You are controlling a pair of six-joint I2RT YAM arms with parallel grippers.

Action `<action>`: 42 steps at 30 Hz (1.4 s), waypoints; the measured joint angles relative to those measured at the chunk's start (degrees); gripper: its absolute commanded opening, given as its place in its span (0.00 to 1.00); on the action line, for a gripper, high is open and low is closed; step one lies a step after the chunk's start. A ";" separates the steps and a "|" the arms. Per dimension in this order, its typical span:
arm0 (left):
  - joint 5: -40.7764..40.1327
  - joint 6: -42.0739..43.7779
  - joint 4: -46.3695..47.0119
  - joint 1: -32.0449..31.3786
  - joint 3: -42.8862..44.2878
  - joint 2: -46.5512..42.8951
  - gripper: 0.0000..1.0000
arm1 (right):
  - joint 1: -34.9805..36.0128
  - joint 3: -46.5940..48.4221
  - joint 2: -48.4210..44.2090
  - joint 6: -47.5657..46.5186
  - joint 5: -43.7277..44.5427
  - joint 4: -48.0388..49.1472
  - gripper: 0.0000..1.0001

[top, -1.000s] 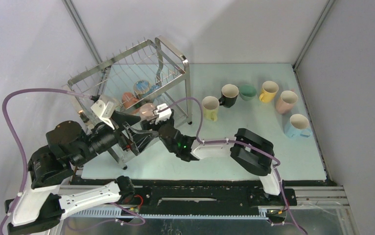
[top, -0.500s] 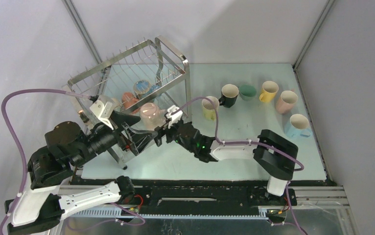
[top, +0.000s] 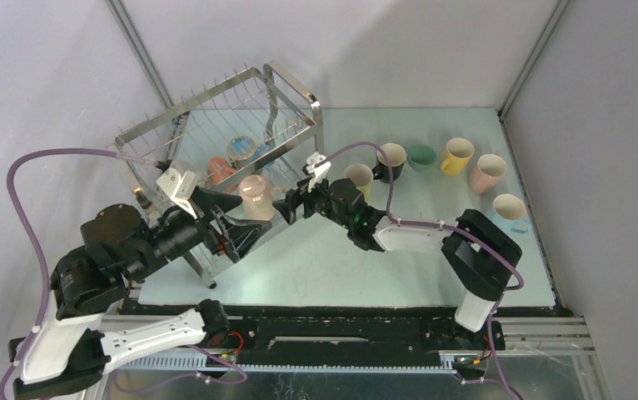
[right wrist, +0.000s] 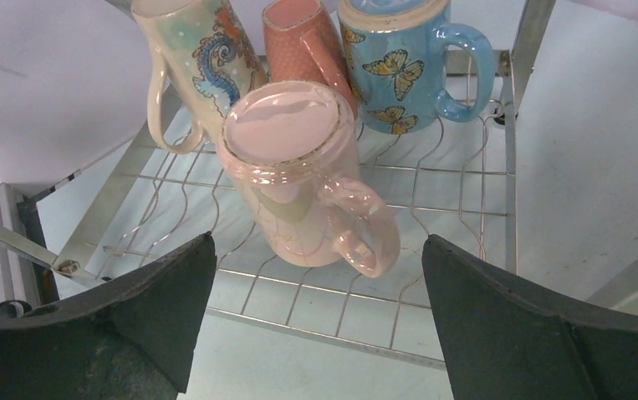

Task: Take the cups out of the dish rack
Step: Move the cup to the dish rack, then unload the cup from the dish rack.

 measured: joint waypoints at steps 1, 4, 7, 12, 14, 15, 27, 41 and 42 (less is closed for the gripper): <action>0.00 0.00 0.00 0.00 0.00 0.17 1.00 | -0.57 0.04 0.28 0.00 -1.36 0.07 1.00; 0.07 0.00 0.00 0.00 0.00 0.61 1.00 | -1.40 1.09 2.34 -0.02 -4.59 0.09 1.00; 0.22 0.00 -0.04 0.00 0.00 0.94 1.00 | -1.81 2.38 5.16 -0.02 -7.43 0.13 1.00; 0.22 0.00 -0.09 0.00 0.00 1.01 1.00 | -2.29 3.91 8.50 -0.15 -9.64 -0.07 1.00; 0.22 0.02 -0.11 0.00 0.00 1.01 1.00 | -2.49 4.79 9.38 -0.46 -9.60 -0.35 1.00; 0.24 0.02 -0.11 0.00 0.00 1.01 1.00 | -2.49 5.16 9.66 -0.59 -9.46 -0.39 1.00; 0.33 0.02 -0.15 0.00 0.00 1.51 1.00 | -2.19 9.46 12.94 -2.49 -5.60 -1.36 1.00; 0.39 0.02 -0.50 0.00 0.00 1.70 1.00 | 0.13 9.81 13.42 -3.52 -7.10 -2.84 0.92; 0.42 0.02 -0.50 0.00 0.00 1.70 1.00 | 0.35 9.81 13.42 -3.52 -7.10 -2.86 0.90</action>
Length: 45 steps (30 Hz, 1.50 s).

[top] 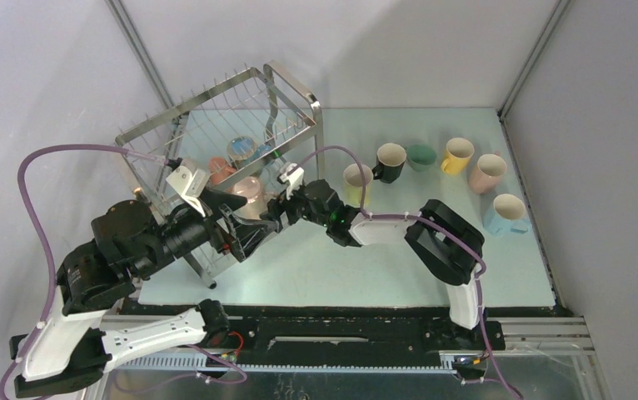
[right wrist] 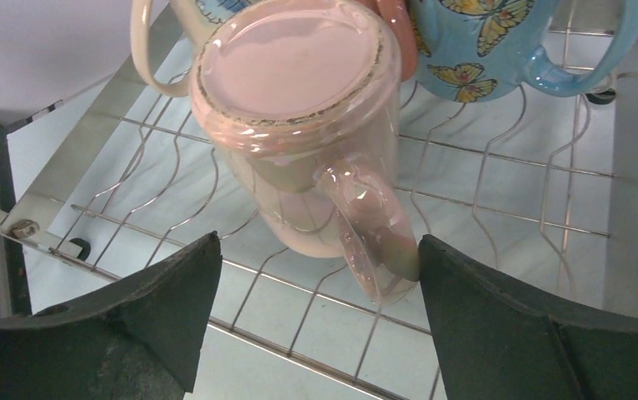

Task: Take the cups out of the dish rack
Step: Unload the cup from the dish rack.

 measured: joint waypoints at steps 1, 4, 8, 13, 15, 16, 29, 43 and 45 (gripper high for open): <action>0.00 0.00 0.00 0.00 0.00 0.00 1.00 | 0.24 0.00 0.00 0.02 0.00 -0.02 0.89; 0.00 0.00 0.00 0.00 0.00 0.00 1.00 | 1.01 0.00 0.00 0.07 0.17 -0.07 0.83; 0.02 0.00 0.00 0.00 0.00 0.00 1.00 | 2.05 0.00 0.00 0.20 1.05 -0.07 0.74; 0.02 -0.02 0.04 0.00 0.00 0.00 1.00 | 3.02 0.00 0.00 0.28 2.78 -0.09 0.64; 0.02 -0.02 0.07 0.00 0.00 0.00 1.00 | 3.17 0.24 0.00 0.28 3.45 -0.46 0.62; 0.02 -0.02 0.09 0.00 0.00 0.00 1.00 | 3.17 0.61 0.04 0.31 3.67 -0.85 0.61; 0.44 -0.02 0.44 0.00 0.00 0.00 1.00 | 3.17 8.02 4.44 -0.17 5.49 -3.08 0.45; 0.42 -0.02 0.44 0.00 0.00 0.00 1.00 | 3.48 8.63 4.61 -1.51 6.23 -4.26 0.00; 0.39 -0.02 0.44 0.00 0.00 0.00 1.00 | 3.74 8.63 4.61 -1.53 6.95 -4.22 0.00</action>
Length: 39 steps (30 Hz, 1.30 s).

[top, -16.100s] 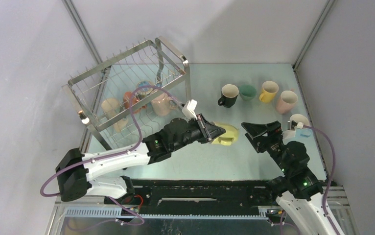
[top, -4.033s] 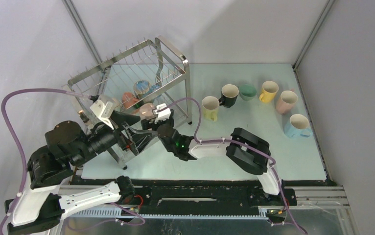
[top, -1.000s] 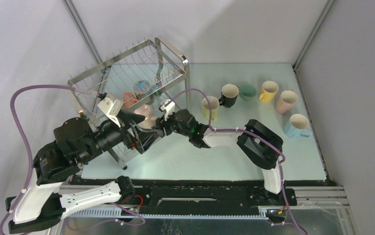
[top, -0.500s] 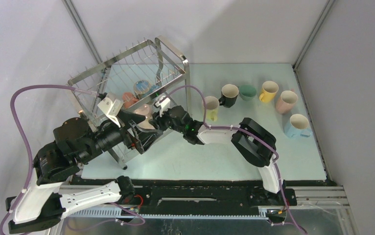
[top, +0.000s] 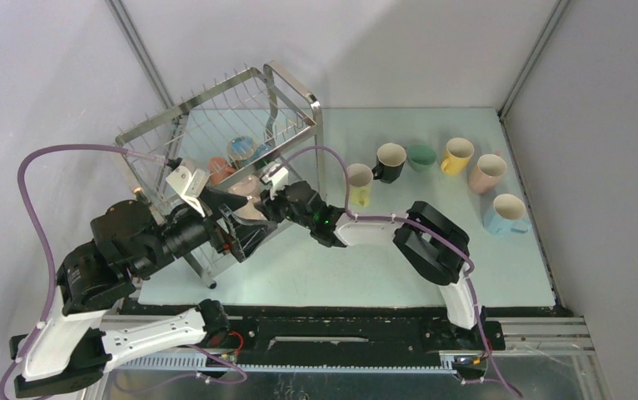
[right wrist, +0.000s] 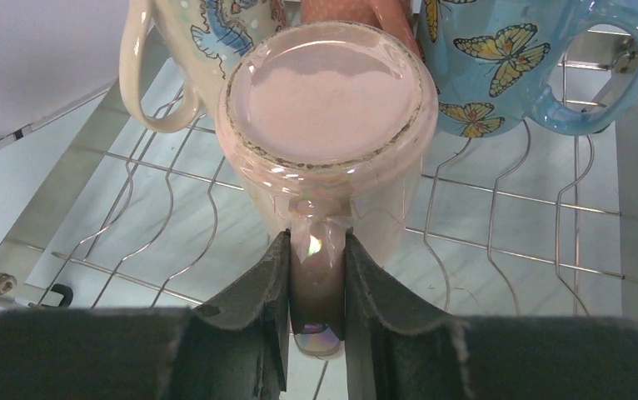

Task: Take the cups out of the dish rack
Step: Unload the cup from the dish rack.

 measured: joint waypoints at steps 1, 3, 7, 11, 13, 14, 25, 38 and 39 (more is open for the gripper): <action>-0.02 0.00 0.00 0.00 0.00 -0.02 1.00 | 0.15 0.00 0.00 0.00 0.44 0.07 0.00; -0.13 -0.02 0.00 0.00 0.00 -0.07 1.00 | 0.57 -0.04 0.00 0.04 1.55 0.33 0.00; -0.66 -0.07 0.02 0.00 0.00 -0.31 1.00 | 1.40 -1.53 -0.35 0.55 3.21 2.38 0.00; -1.03 -0.46 0.09 0.00 0.00 -0.83 1.00 | 2.23 -3.58 -1.07 1.22 4.66 4.63 0.00; -1.05 -0.50 0.22 0.00 0.00 -0.98 1.00 | 2.64 -4.11 -1.18 1.49 5.40 5.40 0.00; -1.09 -0.52 0.28 0.00 0.00 -1.01 1.00 | 2.80 -4.33 -1.22 1.62 5.77 5.70 0.00; -2.56 -1.07 0.52 0.00 0.00 -2.45 1.00 | 3.52 -7.89 -4.15 2.97 8.66 6.38 0.00; -2.86 -2.38 0.87 0.00 -0.02 -2.82 1.00 | 4.26 -10.01 -7.45 3.21 10.49 6.88 0.00; -2.99 -2.43 0.90 0.00 -0.02 -2.84 1.00 | 4.28 -10.34 -7.87 3.19 10.67 6.88 0.00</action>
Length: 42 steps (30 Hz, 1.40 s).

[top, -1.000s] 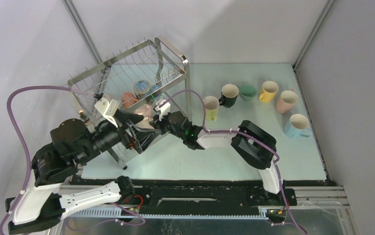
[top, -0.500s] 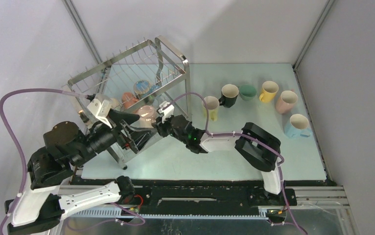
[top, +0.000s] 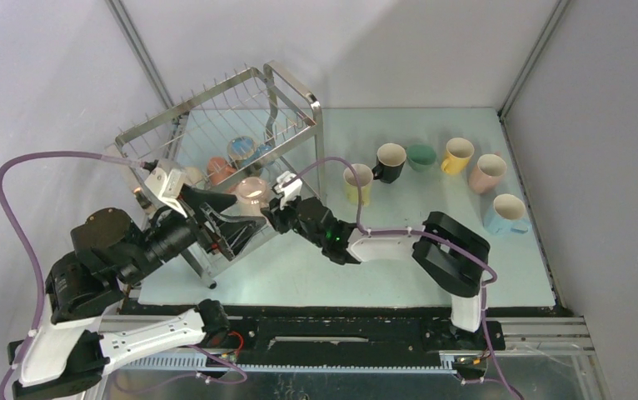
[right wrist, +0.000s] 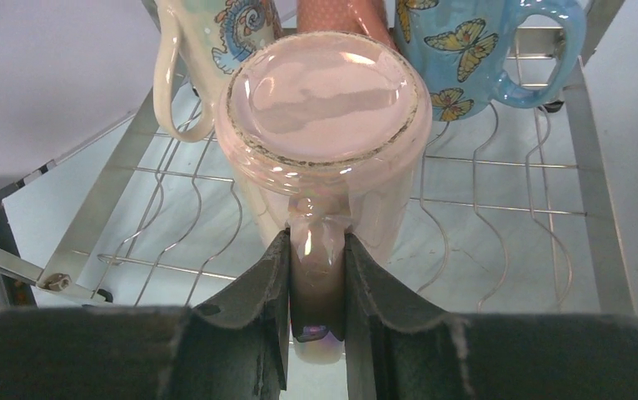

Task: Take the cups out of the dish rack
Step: Unload the cup from the dish rack.

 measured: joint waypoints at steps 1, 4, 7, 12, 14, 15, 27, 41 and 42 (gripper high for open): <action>-0.11 -0.02 0.24 0.00 -0.20 -0.11 1.00 | 0.07 -0.52 -0.61 0.04 0.20 -0.02 0.00; -0.52 -0.20 0.70 0.00 -0.98 -0.46 1.00 | 0.15 -2.05 -2.78 0.09 0.85 -0.02 0.00; -0.70 -0.68 1.27 0.00 -1.53 -0.48 1.00 | 0.20 -3.08 -4.55 0.11 1.31 0.00 0.00; -1.01 -1.84 2.78 0.00 -2.16 -0.46 1.00 | 0.70 -6.38 -8.90 0.42 2.54 -0.04 0.00; -1.07 -2.54 3.80 0.00 -2.62 -0.48 1.00 | 0.96 -8.07 -10.95 0.76 2.97 -0.11 0.00; -1.07 -2.93 4.26 0.00 -2.93 -0.48 1.00 | 1.07 -8.72 -11.74 0.94 3.15 -0.11 0.00; -1.16 -8.85 13.86 0.00 -8.02 1.88 1.00 | 1.86 -22.97 -29.27 4.70 5.86 -4.70 0.00; -2.03 -15.67 26.21 0.00 -10.88 13.05 0.99 | -1.01 -33.99 -60.00 13.16 9.40 -21.86 0.00; -2.12 -16.28 27.19 0.00 -11.43 13.92 0.99 | -1.46 -34.23 -61.51 13.46 9.55 -23.12 0.00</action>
